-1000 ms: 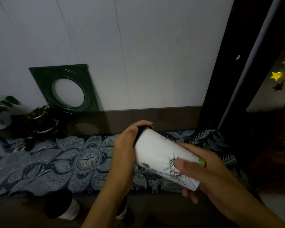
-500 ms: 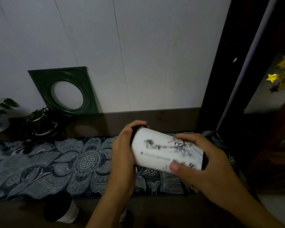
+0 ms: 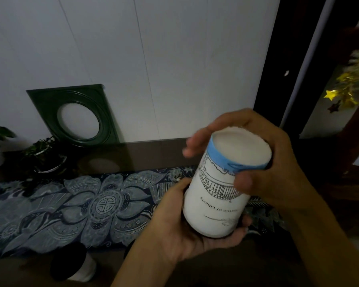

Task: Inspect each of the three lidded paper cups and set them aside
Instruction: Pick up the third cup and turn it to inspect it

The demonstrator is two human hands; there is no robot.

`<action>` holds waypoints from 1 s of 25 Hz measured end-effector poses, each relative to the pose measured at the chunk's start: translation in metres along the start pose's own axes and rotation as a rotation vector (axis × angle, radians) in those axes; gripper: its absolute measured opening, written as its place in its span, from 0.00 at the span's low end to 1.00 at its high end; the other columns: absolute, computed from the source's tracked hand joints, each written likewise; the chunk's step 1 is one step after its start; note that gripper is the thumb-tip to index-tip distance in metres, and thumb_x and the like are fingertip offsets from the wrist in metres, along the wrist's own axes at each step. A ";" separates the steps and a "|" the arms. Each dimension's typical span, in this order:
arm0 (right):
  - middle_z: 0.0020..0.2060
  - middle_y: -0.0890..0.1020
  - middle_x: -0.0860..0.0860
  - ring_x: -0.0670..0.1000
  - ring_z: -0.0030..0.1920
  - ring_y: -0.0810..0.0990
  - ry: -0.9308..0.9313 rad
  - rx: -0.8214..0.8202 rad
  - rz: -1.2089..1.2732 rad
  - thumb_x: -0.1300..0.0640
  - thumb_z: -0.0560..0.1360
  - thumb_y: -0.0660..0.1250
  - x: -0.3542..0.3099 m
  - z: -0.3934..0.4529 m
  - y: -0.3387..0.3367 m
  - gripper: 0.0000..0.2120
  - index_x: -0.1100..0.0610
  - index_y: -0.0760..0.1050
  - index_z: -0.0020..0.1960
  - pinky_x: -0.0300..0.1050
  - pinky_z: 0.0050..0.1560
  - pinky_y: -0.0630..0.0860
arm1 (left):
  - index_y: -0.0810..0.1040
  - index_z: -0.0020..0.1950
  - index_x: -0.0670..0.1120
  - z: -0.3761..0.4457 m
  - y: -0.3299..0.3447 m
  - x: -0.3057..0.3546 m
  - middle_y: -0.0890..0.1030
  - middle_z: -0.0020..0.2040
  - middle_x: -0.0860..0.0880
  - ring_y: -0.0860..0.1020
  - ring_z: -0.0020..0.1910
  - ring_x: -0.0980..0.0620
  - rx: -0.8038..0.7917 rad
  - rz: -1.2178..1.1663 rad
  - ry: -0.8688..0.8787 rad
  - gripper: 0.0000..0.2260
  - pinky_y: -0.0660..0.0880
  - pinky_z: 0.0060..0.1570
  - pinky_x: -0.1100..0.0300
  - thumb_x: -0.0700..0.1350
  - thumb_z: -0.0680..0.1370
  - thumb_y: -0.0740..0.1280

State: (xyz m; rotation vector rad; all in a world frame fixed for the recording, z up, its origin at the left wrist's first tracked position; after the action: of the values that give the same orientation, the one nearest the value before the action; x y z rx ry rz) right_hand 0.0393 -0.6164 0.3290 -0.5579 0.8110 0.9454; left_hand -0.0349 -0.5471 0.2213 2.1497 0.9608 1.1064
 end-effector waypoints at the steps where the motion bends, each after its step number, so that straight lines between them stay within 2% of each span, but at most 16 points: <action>1: 0.51 0.84 0.57 0.61 0.51 0.84 -0.008 0.006 0.033 0.46 0.67 0.76 -0.001 0.005 0.003 0.29 0.60 0.72 0.59 0.56 0.50 0.81 | 0.85 0.50 0.37 0.000 0.004 -0.002 0.84 0.50 0.35 0.81 0.45 0.35 -0.039 -0.033 0.002 0.25 0.82 0.37 0.50 0.55 0.70 0.63; 3: 0.47 0.85 0.53 0.58 0.47 0.86 -0.041 0.067 -0.023 0.44 0.67 0.74 -0.005 0.010 0.007 0.28 0.59 0.72 0.59 0.54 0.47 0.82 | 0.86 0.45 0.37 -0.002 0.009 0.002 0.84 0.47 0.35 0.82 0.41 0.37 -0.080 -0.124 0.088 0.22 0.80 0.37 0.52 0.54 0.68 0.64; 5: 0.47 0.84 0.53 0.56 0.47 0.86 -0.096 0.180 -0.111 0.42 0.67 0.73 -0.006 0.010 0.008 0.27 0.57 0.73 0.58 0.53 0.47 0.82 | 0.86 0.38 0.39 -0.005 0.011 0.010 0.85 0.42 0.37 0.83 0.35 0.38 -0.055 -0.193 0.258 0.19 0.79 0.38 0.51 0.53 0.68 0.64; 7: 0.48 0.84 0.56 0.56 0.48 0.85 -0.102 0.394 -0.146 0.43 0.66 0.75 -0.001 0.005 0.008 0.27 0.56 0.73 0.57 0.57 0.48 0.83 | 0.87 0.36 0.43 -0.004 0.005 0.018 0.86 0.40 0.39 0.84 0.32 0.41 0.054 -0.192 0.474 0.20 0.79 0.40 0.49 0.52 0.75 0.61; 9: 0.50 0.83 0.57 0.56 0.50 0.85 -0.073 0.612 -0.144 0.46 0.66 0.74 0.005 -0.002 0.011 0.24 0.54 0.74 0.57 0.60 0.49 0.82 | 0.86 0.40 0.46 -0.009 -0.001 0.022 0.86 0.39 0.42 0.84 0.31 0.44 0.175 -0.163 0.642 0.19 0.81 0.36 0.52 0.51 0.79 0.59; 10: 0.50 0.83 0.56 0.56 0.50 0.85 -0.063 0.657 -0.152 0.46 0.66 0.74 0.006 -0.006 0.012 0.24 0.53 0.74 0.57 0.59 0.49 0.83 | 0.86 0.41 0.46 -0.010 -0.002 0.023 0.86 0.38 0.43 0.84 0.31 0.45 0.174 -0.154 0.656 0.18 0.81 0.35 0.53 0.51 0.78 0.59; 11: 0.51 0.84 0.54 0.56 0.51 0.85 -0.055 0.626 -0.147 0.44 0.65 0.75 0.007 -0.007 0.010 0.25 0.53 0.74 0.58 0.58 0.49 0.83 | 0.86 0.40 0.46 -0.010 -0.003 0.023 0.86 0.38 0.43 0.85 0.32 0.45 0.149 -0.142 0.616 0.17 0.81 0.36 0.52 0.51 0.77 0.60; 12: 0.51 0.84 0.54 0.56 0.51 0.85 -0.040 0.521 -0.105 0.43 0.65 0.75 0.005 -0.006 0.008 0.28 0.54 0.74 0.60 0.58 0.50 0.82 | 0.86 0.39 0.46 -0.009 -0.003 0.022 0.87 0.40 0.42 0.85 0.35 0.43 0.108 -0.115 0.530 0.16 0.81 0.38 0.50 0.51 0.75 0.61; 14: 0.49 0.84 0.54 0.58 0.50 0.85 -0.012 0.266 0.025 0.40 0.65 0.75 -0.001 -0.001 0.007 0.33 0.57 0.73 0.63 0.56 0.49 0.82 | 0.86 0.46 0.44 -0.006 0.000 0.014 0.85 0.47 0.38 0.82 0.43 0.38 -0.012 -0.059 0.274 0.17 0.81 0.40 0.50 0.52 0.70 0.63; 16: 0.47 0.84 0.54 0.60 0.47 0.85 0.001 0.160 0.047 0.39 0.65 0.74 -0.004 0.004 0.008 0.32 0.58 0.73 0.61 0.56 0.46 0.81 | 0.85 0.52 0.41 -0.007 -0.002 0.006 0.84 0.49 0.37 0.80 0.45 0.37 -0.033 -0.039 0.129 0.21 0.81 0.40 0.51 0.54 0.70 0.63; 18: 0.46 0.84 0.54 0.60 0.46 0.85 -0.034 0.272 -0.008 0.38 0.65 0.74 0.000 0.001 0.010 0.29 0.56 0.75 0.56 0.57 0.45 0.82 | 0.86 0.46 0.42 -0.008 -0.003 0.008 0.85 0.47 0.37 0.81 0.41 0.38 -0.008 -0.094 0.158 0.19 0.80 0.38 0.52 0.54 0.71 0.63; 21: 0.48 0.84 0.53 0.57 0.48 0.85 -0.077 0.627 -0.037 0.36 0.64 0.73 0.014 -0.018 0.017 0.26 0.51 0.75 0.54 0.56 0.44 0.83 | 0.86 0.30 0.49 -0.008 -0.013 0.020 0.86 0.37 0.43 0.84 0.30 0.44 0.164 -0.076 0.483 0.22 0.78 0.38 0.53 0.52 0.77 0.59; 23: 0.47 0.84 0.48 0.53 0.48 0.85 -0.054 0.816 0.024 0.39 0.63 0.75 0.021 -0.031 0.021 0.23 0.49 0.76 0.52 0.50 0.43 0.82 | 0.85 0.29 0.52 -0.015 -0.017 0.022 0.87 0.35 0.47 0.84 0.29 0.47 0.265 -0.022 0.626 0.23 0.77 0.37 0.55 0.52 0.79 0.59; 24: 0.47 0.84 0.48 0.53 0.48 0.85 -0.034 0.829 0.016 0.42 0.63 0.75 0.022 -0.033 0.020 0.22 0.49 0.76 0.53 0.51 0.44 0.82 | 0.86 0.29 0.52 -0.014 -0.018 0.021 0.87 0.35 0.47 0.84 0.29 0.47 0.259 -0.024 0.616 0.22 0.77 0.37 0.55 0.52 0.79 0.59; 25: 0.48 0.84 0.50 0.54 0.49 0.85 -0.009 0.764 -0.017 0.44 0.64 0.75 0.021 -0.031 0.018 0.22 0.50 0.76 0.54 0.54 0.45 0.82 | 0.86 0.31 0.51 -0.012 -0.021 0.018 0.87 0.37 0.45 0.84 0.31 0.45 0.223 -0.040 0.565 0.22 0.78 0.37 0.54 0.52 0.78 0.59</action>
State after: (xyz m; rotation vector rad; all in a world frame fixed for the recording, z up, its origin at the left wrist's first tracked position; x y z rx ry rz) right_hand 0.0192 -0.6199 0.2930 0.1041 1.0746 0.5538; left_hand -0.0451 -0.5183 0.2208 2.0029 1.4223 1.7041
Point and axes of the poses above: each hand's wrist, its own z-axis towards the middle knuckle, its own y-axis out of the palm, x = y × z, the point moved 6 cm from there along z, towards the middle knuckle
